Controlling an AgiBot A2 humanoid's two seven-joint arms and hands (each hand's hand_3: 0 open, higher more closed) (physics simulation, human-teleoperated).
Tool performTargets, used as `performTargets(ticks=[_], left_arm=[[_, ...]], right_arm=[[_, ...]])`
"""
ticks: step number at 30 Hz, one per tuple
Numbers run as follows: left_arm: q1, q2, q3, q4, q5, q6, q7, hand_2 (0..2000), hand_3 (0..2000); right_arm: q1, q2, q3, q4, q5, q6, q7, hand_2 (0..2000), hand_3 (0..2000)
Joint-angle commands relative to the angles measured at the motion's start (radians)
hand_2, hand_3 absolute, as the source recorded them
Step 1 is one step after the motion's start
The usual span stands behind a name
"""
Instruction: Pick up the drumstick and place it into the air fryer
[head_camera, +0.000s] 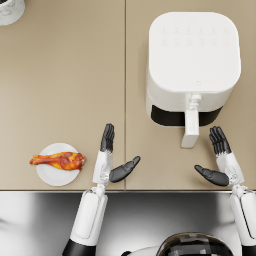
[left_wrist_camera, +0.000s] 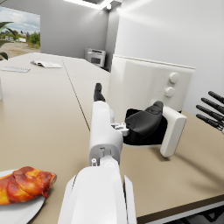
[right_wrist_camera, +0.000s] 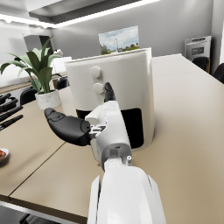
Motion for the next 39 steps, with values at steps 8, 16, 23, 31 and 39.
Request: performTargets(ticks=[8,16,23,31,39], left_arm=[[0.0,0.0,0.0,0.0,0.0,0.0,0.0,0,0],[0.0,0.0,0.0,0.0,0.0,0.0,0.0,0,0],[-0.009,0.002,0.008,-0.023,0.0,-0.049,-0.049,0,0],[-0.122,-0.022,-0.107,-0.138,0.133,-0.097,-0.097,0,0],[-0.162,-0.014,-0.187,-0.17,0.491,-0.101,-0.1,0,0]], right_arm=[[0.0,0.0,0.0,0.0,0.0,0.0,0.0,0,0],[0.0,0.0,0.0,0.0,0.0,0.0,0.0,0,0],[0.009,-0.012,0.037,0.0,0.0,-0.048,0.049,0,0],[-0.033,-0.015,0.0,0.058,0.088,-0.096,0.097,0,0],[-0.006,-0.053,0.015,0.024,0.314,-0.099,0.101,0,0]])
